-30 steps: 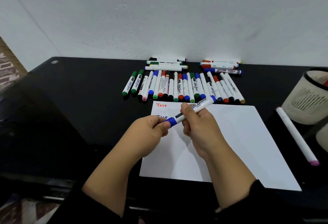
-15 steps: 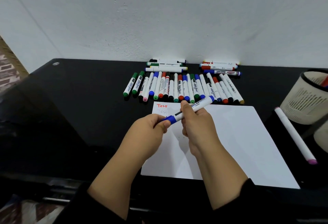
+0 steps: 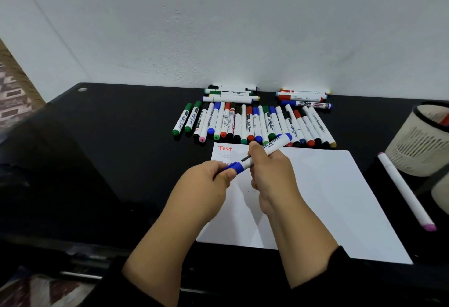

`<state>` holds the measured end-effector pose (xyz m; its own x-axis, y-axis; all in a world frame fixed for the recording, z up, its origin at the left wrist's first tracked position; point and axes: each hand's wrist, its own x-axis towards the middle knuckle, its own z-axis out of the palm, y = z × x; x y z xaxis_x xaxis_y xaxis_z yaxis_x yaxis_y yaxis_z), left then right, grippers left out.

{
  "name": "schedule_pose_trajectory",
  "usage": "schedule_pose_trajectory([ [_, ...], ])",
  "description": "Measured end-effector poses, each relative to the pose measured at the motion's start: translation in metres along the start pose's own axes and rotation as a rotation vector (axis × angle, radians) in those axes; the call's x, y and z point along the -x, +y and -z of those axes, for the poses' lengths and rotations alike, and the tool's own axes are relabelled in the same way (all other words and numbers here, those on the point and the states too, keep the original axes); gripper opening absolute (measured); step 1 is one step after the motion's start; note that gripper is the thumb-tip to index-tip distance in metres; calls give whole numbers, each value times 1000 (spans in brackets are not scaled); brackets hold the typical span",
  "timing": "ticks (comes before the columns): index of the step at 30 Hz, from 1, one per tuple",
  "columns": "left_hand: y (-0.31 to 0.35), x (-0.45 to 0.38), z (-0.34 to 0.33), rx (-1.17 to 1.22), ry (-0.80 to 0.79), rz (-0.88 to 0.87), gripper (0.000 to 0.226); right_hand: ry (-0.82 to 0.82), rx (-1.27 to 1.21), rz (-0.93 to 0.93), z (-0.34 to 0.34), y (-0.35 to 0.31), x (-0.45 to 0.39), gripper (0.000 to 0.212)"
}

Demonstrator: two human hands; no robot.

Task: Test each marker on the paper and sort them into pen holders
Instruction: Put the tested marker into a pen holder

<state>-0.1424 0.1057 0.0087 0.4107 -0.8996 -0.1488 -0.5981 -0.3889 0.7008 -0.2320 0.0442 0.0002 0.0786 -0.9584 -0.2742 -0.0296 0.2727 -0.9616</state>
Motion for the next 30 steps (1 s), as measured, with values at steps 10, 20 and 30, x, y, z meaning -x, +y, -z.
schedule_pose_trajectory([
  [10, -24, 2, 14, 6, 96, 56, 19, 42, -207, -52, 22, -6, -12, 22],
  [20, -36, -20, 28, 117, 258, 98, 29, -37, -131, 76, 13, 2, -9, 19],
  [30, -39, -37, 32, 382, 157, 73, 23, 21, 223, 284, -9, 12, -19, 28],
])
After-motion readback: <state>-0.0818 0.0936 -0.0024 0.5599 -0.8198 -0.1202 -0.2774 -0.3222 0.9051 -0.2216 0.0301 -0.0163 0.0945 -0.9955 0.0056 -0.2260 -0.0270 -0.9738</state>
